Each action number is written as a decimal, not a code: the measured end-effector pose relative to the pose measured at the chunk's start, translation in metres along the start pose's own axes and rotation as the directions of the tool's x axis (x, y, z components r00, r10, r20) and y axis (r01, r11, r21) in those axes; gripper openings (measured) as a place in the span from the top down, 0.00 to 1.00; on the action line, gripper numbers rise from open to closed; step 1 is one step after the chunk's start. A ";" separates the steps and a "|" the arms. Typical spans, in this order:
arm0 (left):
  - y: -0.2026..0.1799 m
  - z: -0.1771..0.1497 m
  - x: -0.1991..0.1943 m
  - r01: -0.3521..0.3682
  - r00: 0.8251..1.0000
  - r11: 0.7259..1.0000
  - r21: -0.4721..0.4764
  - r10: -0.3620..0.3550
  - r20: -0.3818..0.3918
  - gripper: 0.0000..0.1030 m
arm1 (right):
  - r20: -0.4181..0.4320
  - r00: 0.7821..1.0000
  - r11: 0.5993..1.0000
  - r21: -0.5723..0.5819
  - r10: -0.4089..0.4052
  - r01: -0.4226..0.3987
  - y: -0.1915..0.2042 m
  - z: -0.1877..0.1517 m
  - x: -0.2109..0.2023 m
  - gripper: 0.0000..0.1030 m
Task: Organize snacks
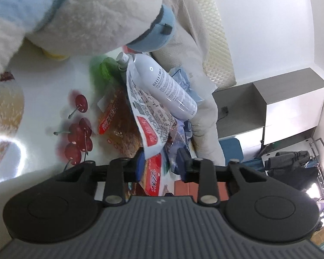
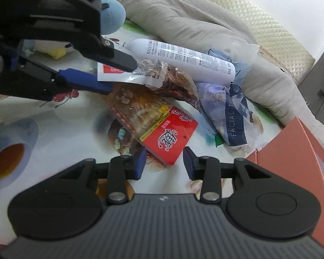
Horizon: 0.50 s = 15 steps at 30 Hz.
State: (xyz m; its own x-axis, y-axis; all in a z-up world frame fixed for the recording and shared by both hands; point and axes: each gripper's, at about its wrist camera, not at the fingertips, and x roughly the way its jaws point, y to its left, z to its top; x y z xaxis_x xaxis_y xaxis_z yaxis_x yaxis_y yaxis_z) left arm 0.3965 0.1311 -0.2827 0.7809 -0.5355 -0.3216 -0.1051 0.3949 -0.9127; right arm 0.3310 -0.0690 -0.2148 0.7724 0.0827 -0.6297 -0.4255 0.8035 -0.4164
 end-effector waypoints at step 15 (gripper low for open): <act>-0.015 0.005 -0.017 0.013 0.999 0.997 0.078 -0.017 0.043 0.97 | -0.025 0.999 0.999 -0.008 0.031 -0.031 0.007 0.001 -0.006 0.97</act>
State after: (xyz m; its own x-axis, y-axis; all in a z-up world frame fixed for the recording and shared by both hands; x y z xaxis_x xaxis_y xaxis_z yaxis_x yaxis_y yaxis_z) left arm 0.3880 0.1378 -0.2627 0.8081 -0.5097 -0.2953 -0.0463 0.4448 -0.8944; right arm 0.3242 -0.0629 -0.2133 0.7468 0.0924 -0.6586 -0.4529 0.7958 -0.4019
